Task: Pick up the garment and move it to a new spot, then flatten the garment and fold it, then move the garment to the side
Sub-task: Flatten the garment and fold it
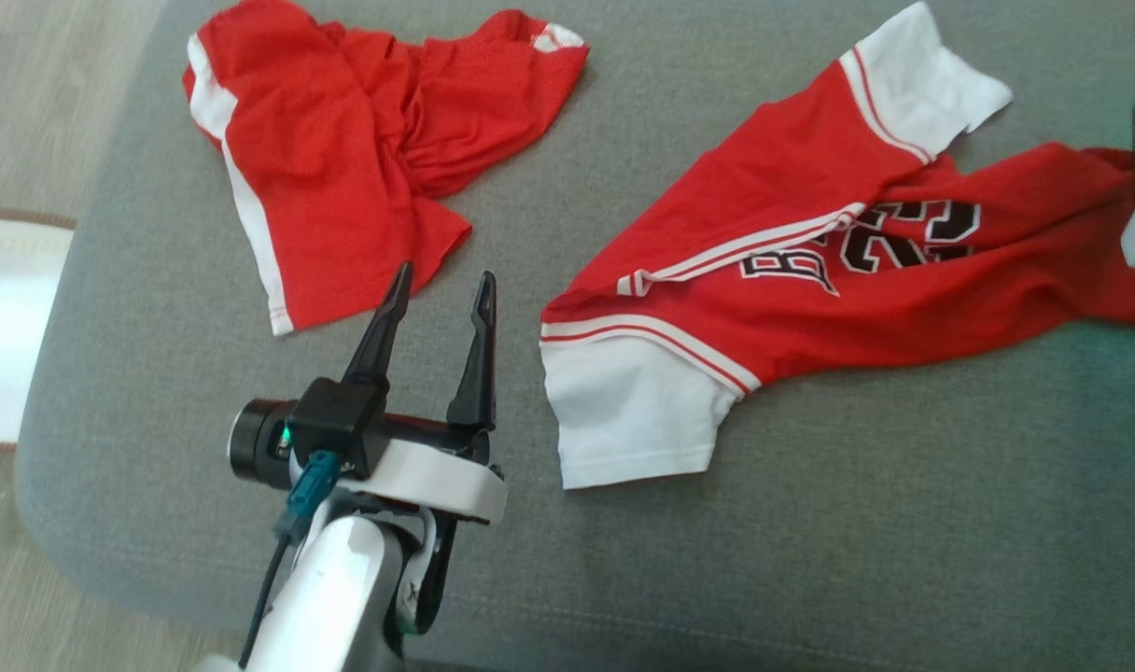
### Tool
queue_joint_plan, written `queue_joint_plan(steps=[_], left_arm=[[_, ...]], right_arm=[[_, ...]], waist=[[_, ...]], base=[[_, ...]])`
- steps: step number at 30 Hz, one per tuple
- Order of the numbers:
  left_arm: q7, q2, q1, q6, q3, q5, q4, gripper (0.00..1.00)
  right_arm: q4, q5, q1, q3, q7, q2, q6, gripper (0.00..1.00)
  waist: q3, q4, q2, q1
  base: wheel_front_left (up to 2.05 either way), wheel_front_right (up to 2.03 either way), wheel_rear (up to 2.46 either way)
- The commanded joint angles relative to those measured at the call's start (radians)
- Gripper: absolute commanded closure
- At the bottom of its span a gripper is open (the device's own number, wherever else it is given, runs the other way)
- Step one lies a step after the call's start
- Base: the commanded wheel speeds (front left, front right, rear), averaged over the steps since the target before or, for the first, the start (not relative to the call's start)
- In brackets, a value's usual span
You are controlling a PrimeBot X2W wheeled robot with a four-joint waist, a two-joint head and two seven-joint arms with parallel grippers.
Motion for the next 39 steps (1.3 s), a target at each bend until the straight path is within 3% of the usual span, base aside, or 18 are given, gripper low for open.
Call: queue_joint_plan(steps=[1,7,13,26,34,39], left_arm=[[-0.005,0.002,-0.027,0.006,0.032,-0.003,-0.027,0.0],[-0.005,0.002,0.0,0.002,0.047,-0.006,-0.029,0.0],[-0.005,0.002,0.046,-0.001,0.065,-0.012,-0.032,0.0],[-0.005,0.002,0.093,-0.008,0.093,-0.019,-0.044,0.0],[-0.005,0.002,0.081,-0.017,0.08,-0.028,-0.03,0.0],[-0.005,0.002,0.084,-0.047,0.016,-0.048,0.103,0.0]], right_arm=[[-0.015,-0.018,-0.016,0.012,-0.033,-0.01,-0.001,0.0],[-0.003,-0.022,0.037,0.004,-0.21,0.034,-0.001,0.0],[-0.097,0.05,0.183,0.011,-0.356,0.121,-0.001,0.0],[-0.464,0.085,0.585,-0.057,-0.389,0.293,-0.001,0.0],[-0.586,0.056,0.639,-0.081,-0.333,0.324,-0.001,0.0],[-0.629,0.051,0.649,-0.096,-0.311,0.331,-0.001,0.0]], waist=[[-0.021,-0.011,0.0,0.0],[-0.097,-0.058,0.0,0.0],[-0.171,-0.118,0.0,0.0],[-0.19,-0.199,0.0,0.0],[-0.176,-0.212,0.0,0.0],[-0.167,-0.206,0.0,0.0]], base=[[0.0,0.0,0.0],[0.0,0.0,0.0],[0.0,0.0,0.0],[0.0,0.0,0.0],[0.0,0.0,0.0],[0.0,0.0,0.0]])
